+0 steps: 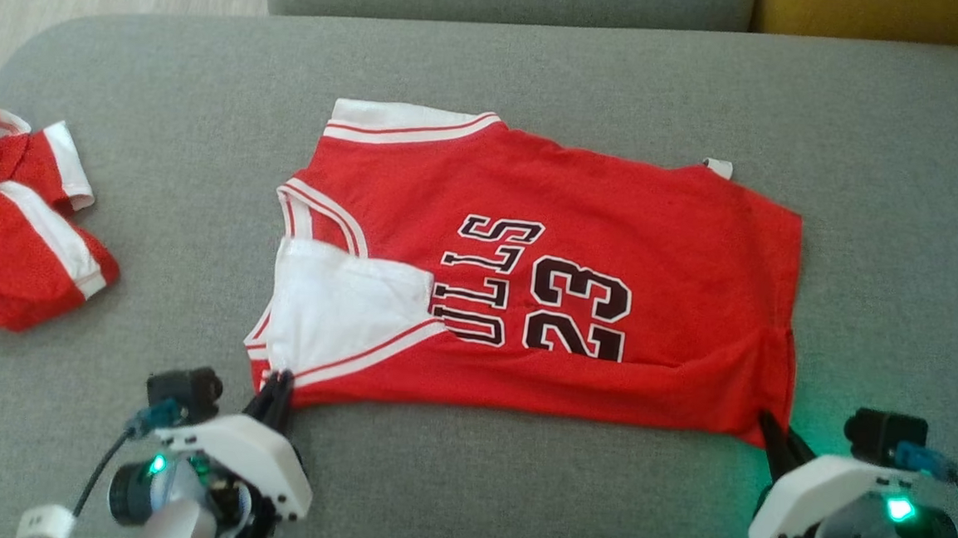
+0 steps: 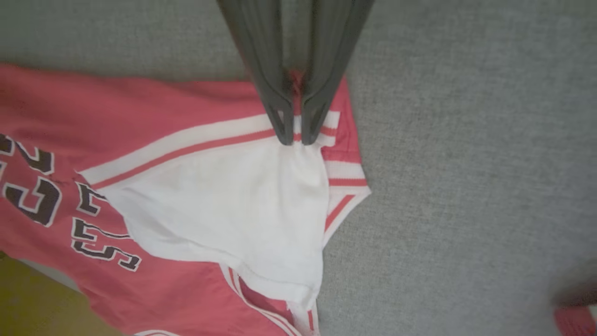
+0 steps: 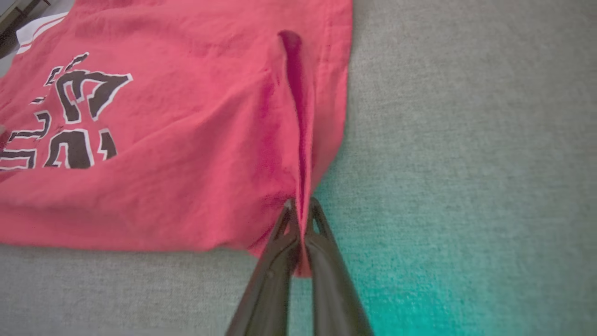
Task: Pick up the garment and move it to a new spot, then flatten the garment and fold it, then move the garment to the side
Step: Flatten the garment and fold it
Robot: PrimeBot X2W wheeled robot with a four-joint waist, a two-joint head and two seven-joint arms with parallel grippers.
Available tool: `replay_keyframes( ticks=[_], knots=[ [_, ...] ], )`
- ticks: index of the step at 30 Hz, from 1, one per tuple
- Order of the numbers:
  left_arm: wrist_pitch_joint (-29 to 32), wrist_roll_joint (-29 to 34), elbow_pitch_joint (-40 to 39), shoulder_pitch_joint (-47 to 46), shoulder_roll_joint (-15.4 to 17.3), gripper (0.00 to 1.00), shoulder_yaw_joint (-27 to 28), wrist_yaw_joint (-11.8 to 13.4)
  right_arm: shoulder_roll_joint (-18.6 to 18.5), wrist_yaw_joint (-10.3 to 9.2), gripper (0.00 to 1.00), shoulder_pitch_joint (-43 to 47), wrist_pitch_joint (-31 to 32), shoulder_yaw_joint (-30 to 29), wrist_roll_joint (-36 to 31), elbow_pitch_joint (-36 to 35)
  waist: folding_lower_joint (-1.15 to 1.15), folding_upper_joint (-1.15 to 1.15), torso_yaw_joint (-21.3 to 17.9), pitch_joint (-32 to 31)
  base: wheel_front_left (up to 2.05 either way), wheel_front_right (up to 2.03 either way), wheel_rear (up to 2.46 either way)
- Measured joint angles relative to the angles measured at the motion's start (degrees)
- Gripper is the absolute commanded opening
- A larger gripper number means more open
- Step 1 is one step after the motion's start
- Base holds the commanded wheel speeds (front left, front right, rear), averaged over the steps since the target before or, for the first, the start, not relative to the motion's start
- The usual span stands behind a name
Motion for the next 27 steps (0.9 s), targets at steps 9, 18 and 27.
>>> replay_keyframes(
  ticks=[9,18,27],
  knots=[
    [4.16,-1.54,-11.02,9.72,0.87,0.00,-0.03,2.09,-1.65,0.01,0.00,5.21,3.19,-1.72,0.43,-3.69,0.00,0.00,-0.01,-2.45,0.00,0.00,0.00],
    [8.86,-1.92,-20.67,18.44,1.88,0.51,-1.22,5.01,-2.91,0.01,0.49,9.71,5.19,-3.39,1.34,-5.75,0.00,0.00,0.38,-5.08,0.00,0.00,0.00],
    [3.70,0.58,-23.43,18.13,2.43,1.00,-1.26,6.12,-2.82,0.01,1.00,9.71,-1.12,-3.09,1.94,-10.81,0.00,0.00,-0.31,-5.98,0.00,0.00,0.00]
  ],
)
